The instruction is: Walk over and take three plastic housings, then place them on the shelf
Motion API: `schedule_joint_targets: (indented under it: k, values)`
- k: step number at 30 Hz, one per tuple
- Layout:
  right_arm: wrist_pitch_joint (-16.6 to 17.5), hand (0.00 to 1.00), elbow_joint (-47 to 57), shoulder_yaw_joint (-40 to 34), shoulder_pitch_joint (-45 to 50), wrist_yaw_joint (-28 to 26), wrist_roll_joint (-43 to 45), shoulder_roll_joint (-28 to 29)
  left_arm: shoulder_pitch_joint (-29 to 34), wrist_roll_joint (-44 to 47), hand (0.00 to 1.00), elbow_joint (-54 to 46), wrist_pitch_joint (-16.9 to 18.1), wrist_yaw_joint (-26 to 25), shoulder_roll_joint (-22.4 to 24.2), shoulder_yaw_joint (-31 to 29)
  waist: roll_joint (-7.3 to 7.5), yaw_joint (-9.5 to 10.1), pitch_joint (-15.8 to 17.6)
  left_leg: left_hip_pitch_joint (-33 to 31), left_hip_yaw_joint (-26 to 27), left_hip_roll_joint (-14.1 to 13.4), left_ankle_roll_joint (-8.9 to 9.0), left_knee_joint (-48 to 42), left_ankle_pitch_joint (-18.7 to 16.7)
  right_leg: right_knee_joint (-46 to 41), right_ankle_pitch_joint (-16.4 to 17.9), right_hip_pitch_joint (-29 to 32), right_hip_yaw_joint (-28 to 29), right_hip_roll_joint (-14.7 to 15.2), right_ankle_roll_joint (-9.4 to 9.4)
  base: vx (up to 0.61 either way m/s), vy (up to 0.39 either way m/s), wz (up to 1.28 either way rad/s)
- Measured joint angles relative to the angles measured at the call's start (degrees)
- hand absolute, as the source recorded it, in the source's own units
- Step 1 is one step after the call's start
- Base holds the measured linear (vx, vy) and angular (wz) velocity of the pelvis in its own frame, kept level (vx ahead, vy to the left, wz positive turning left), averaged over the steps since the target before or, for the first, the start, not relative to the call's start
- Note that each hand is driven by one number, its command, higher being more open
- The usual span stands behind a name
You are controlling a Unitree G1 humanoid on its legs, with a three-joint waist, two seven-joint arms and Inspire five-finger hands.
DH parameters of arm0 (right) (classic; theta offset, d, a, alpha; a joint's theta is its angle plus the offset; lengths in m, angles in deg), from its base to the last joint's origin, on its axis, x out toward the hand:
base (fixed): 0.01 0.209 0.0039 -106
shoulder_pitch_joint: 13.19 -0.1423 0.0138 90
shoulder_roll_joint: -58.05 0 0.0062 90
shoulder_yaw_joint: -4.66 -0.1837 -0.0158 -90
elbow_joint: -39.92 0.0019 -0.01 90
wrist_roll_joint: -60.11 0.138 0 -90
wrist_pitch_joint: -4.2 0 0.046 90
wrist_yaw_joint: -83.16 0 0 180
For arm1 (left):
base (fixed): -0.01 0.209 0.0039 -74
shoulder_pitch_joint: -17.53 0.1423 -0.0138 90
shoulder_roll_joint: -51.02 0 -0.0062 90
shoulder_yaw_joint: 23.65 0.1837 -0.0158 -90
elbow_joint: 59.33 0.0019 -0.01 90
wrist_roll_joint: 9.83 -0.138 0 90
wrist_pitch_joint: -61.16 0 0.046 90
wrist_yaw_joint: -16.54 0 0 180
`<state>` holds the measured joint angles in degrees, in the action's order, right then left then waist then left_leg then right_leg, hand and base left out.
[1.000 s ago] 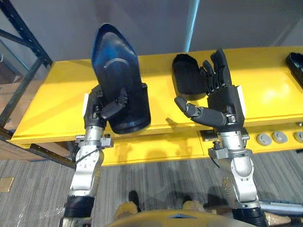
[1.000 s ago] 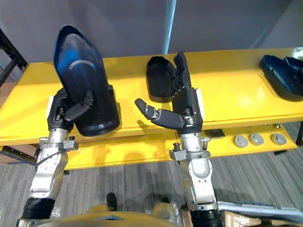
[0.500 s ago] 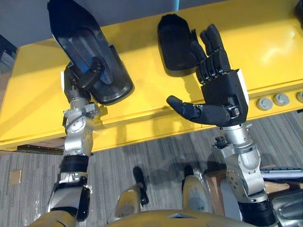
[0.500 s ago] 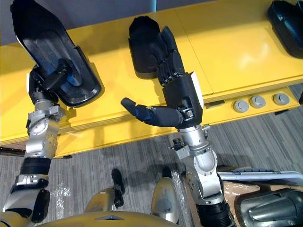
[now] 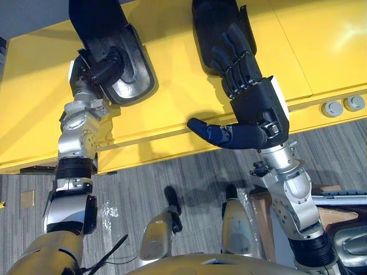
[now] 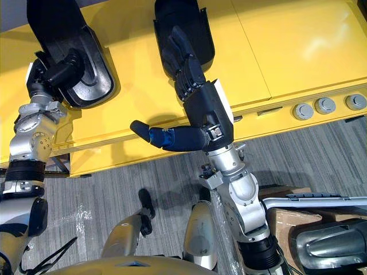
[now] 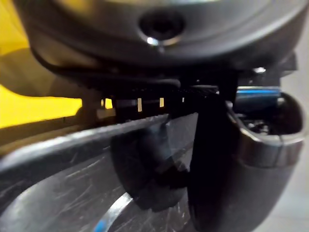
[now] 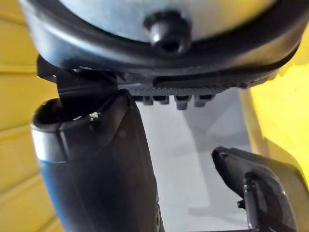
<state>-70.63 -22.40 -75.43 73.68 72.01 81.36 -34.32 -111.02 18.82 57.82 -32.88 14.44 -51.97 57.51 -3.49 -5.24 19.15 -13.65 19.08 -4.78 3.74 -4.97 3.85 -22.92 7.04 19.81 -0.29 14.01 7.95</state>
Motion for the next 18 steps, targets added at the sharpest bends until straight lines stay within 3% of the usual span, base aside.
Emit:
schedule_joint_targets:
  k: [7,18]
  values:
    - [-0.4,1.00,0.8,1.0,0.0,1.2,0.0,-1.4,-3.4,-4.7,1.00,2.8,-1.2,0.8,-1.8,0.2,-0.86,-0.30,1.7,0.0,1.9,-0.1,-0.86,-1.5,-1.0,0.0,-0.3,-0.3,0.6,0.6,0.50,0.00,0.002,-0.02]
    - [-0.7,1.00,2.2,2.4,0.2,1.2,0.0,-1.4,-4.3,-4.3,1.00,7.4,-1.4,-4.2,-3.2,0.5,-0.51,-1.41,1.9,2.4,3.0,-0.4,-0.83,-2.8,-2.6,2.3,-0.6,-4.4,0.1,0.9,1.22,0.03,0.001,0.00]
